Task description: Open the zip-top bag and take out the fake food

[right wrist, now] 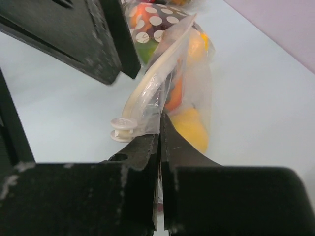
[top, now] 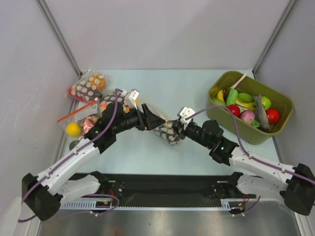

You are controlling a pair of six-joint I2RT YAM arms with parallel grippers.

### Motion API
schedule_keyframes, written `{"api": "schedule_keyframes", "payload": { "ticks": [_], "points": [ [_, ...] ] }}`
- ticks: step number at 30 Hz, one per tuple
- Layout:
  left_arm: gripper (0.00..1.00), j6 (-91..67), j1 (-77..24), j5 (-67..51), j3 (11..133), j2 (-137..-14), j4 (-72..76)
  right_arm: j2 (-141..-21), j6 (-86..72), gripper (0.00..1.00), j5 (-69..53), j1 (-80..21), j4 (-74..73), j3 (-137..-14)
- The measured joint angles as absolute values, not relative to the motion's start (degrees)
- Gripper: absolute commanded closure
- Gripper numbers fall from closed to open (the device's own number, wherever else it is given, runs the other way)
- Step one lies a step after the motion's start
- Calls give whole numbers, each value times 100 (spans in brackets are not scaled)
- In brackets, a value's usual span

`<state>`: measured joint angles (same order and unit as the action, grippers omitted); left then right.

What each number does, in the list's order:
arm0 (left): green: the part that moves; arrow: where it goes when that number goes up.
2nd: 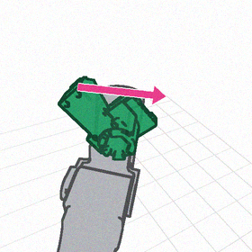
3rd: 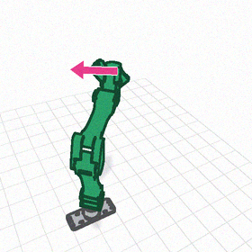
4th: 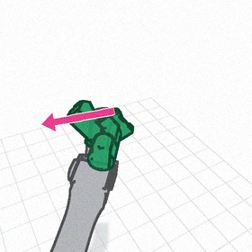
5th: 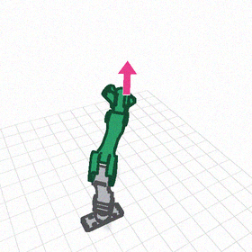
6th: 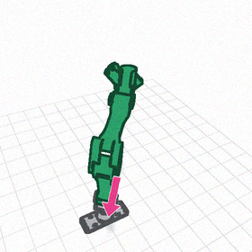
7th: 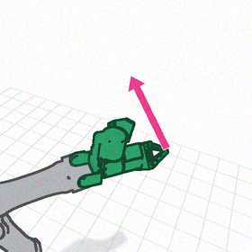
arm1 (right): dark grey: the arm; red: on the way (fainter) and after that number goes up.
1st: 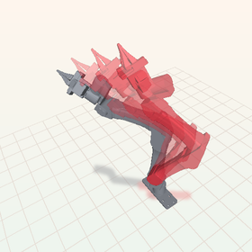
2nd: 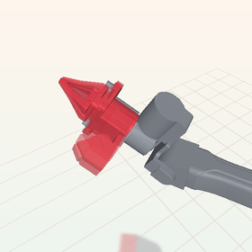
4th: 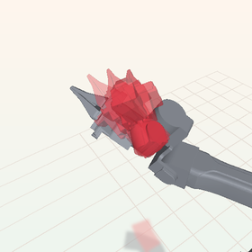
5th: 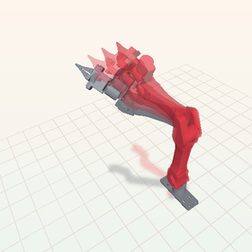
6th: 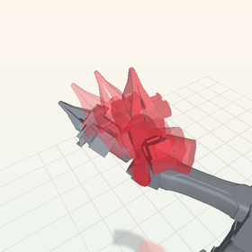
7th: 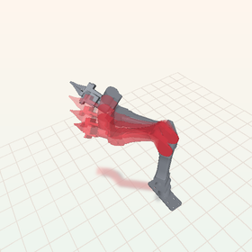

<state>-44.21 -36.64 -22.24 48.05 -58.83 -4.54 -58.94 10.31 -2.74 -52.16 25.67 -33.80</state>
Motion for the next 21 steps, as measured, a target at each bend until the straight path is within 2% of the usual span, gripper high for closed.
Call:
{"api": "schedule_keyframes", "payload": {
  "ticks": [2, 12, 21],
  "points": [
    [19, -4198, -3671, -2060, 4807, -5664, -425, -5774, 945, 100, -565, -5017, 2047, -3651],
    [21, -2320, -3732, -1835, 4930, -5144, 298, -5682, 517, 100, -1951, -4169, -366, -5363],
    [19, -517, -4657, -1710, 5518, -5330, 285, -5728, 211, 100, -2689, -3638, -1702, -5922]
  ]
}}
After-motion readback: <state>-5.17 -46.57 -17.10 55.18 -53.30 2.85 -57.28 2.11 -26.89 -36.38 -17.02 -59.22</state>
